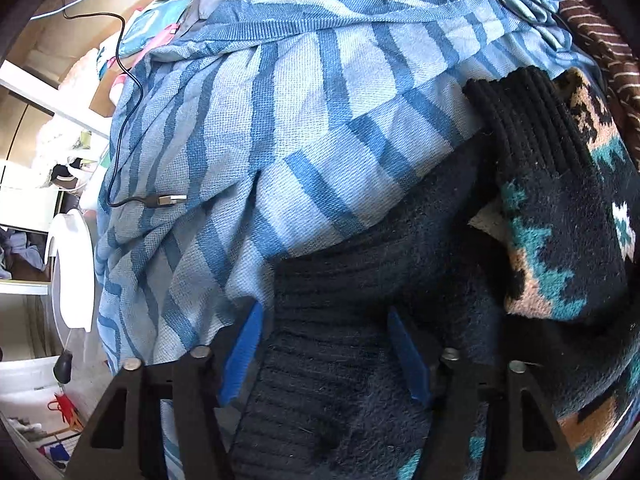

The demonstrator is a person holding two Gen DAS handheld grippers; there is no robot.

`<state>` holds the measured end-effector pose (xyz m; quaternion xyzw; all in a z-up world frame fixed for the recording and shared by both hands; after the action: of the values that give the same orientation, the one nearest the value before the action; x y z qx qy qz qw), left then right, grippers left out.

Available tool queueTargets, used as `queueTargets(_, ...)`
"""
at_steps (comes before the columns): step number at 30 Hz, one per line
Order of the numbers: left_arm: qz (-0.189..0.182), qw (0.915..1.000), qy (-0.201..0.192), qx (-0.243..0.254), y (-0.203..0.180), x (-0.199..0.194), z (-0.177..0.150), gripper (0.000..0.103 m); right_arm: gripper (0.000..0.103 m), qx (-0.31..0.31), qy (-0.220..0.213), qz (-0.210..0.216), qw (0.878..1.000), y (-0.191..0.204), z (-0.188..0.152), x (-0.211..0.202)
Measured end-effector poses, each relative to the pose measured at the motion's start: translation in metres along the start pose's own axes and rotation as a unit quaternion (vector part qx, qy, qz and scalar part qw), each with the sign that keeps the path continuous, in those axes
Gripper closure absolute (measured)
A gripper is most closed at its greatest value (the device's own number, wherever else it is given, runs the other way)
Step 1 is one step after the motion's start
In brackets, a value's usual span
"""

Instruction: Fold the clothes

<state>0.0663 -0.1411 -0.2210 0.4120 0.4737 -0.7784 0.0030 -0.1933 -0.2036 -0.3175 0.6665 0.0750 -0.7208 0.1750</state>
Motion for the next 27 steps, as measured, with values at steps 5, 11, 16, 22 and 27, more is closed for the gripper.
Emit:
queueTargets(5, -0.03, 0.999, 0.015, 0.03, -0.022, 0.008, -0.008, 0.093, 0.034, -0.003, 0.009, 0.01, 1.0, 0.002, 0.0, 0.001)
queueTargets(11, -0.037, 0.9982, 0.027, 0.039, -0.03, 0.017, -0.013, 0.093, 0.073, -0.011, -0.012, -0.024, 1.0, -0.006, -0.006, -0.001)
queueTargets(16, -0.049, 0.9981, 0.025, 0.028, -0.026, 0.016, -0.012, 0.093, 0.093, 0.073, -0.023, 0.039, 0.996, -0.036, -0.014, -0.018)
queueTargets(22, -0.014, 0.9991, -0.016, 0.036, -0.016, -0.003, 0.001, 0.093, 0.093, 0.04, -0.075, 0.039, 0.996, -0.029, -0.014, -0.06)
queueTargets(27, -0.035, 0.9952, -0.091, 0.002, -0.001, -0.046, 0.019, 0.095, 0.093, -0.009, -0.125, 0.026, 0.992, 0.003, 0.005, -0.094)
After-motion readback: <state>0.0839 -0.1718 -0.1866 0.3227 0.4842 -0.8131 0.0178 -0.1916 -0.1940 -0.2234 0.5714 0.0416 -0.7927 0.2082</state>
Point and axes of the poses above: each gripper's, at about its wrist camera, not at the fingertips, and x roughly the way its jaws point, y to its left, z to its top, the point moved 10 cm from there along x, roughly the way its jaws point, and after that the axes turned 3 degrees about -z, right-handed, at the moved point
